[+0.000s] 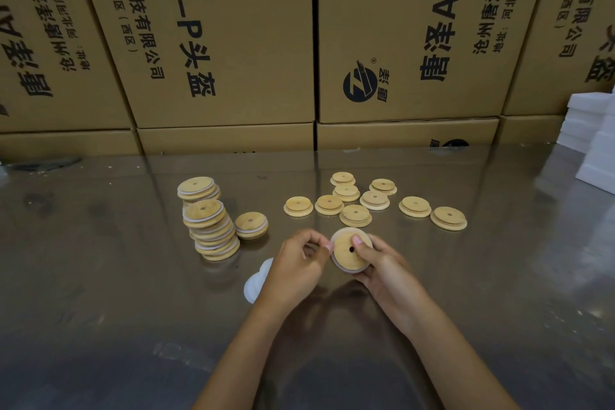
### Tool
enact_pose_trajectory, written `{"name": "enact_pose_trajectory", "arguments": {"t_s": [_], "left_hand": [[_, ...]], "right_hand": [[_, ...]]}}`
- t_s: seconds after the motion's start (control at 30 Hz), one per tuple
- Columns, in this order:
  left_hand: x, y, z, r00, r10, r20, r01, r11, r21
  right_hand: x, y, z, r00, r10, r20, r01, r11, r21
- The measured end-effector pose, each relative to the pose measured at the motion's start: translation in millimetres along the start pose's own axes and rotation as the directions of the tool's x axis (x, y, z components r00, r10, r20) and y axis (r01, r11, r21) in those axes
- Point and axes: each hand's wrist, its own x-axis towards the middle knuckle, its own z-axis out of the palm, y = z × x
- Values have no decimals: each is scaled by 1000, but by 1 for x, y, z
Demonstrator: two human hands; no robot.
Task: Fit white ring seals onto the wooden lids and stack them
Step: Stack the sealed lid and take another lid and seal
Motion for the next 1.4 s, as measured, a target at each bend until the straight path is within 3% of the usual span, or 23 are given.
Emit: {"name": "enact_pose_trajectory", "arguments": {"t_s": [0.3, 0.43, 0.53, 0.63, 0.83, 1.13, 1.4], "left_hand": [[1, 0, -2, 998, 58, -17, -58, 998, 8], [-4, 0, 0, 983, 171, 60, -178, 973, 146], [-6, -3, 2, 970, 237, 58, -244, 930, 276], [-2, -6, -1, 980, 200, -2, -188, 924, 333], [9, -17, -25, 950, 143, -276, -26, 922, 385], [11, -28, -42, 911, 147, -386, 55, 883, 465], [10, -26, -47, 859, 161, -486, 79, 896, 436]], "right_hand": [[-2, 1, 3, 1000, -25, 7, 26, 999, -48], [-1, 1, 6, 998, -43, -52, 39, 996, -80], [-1, 5, 9, 997, -62, -55, 46, 966, -255], [1, 8, 11, 996, -68, -57, 44, 933, -356], [1, 5, 10, 999, -24, -37, 11, 947, -320], [1, 7, 9, 999, -28, -25, 18, 940, -341], [4, 9, 6, 1000, -25, -16, 18, 934, -356]]}}
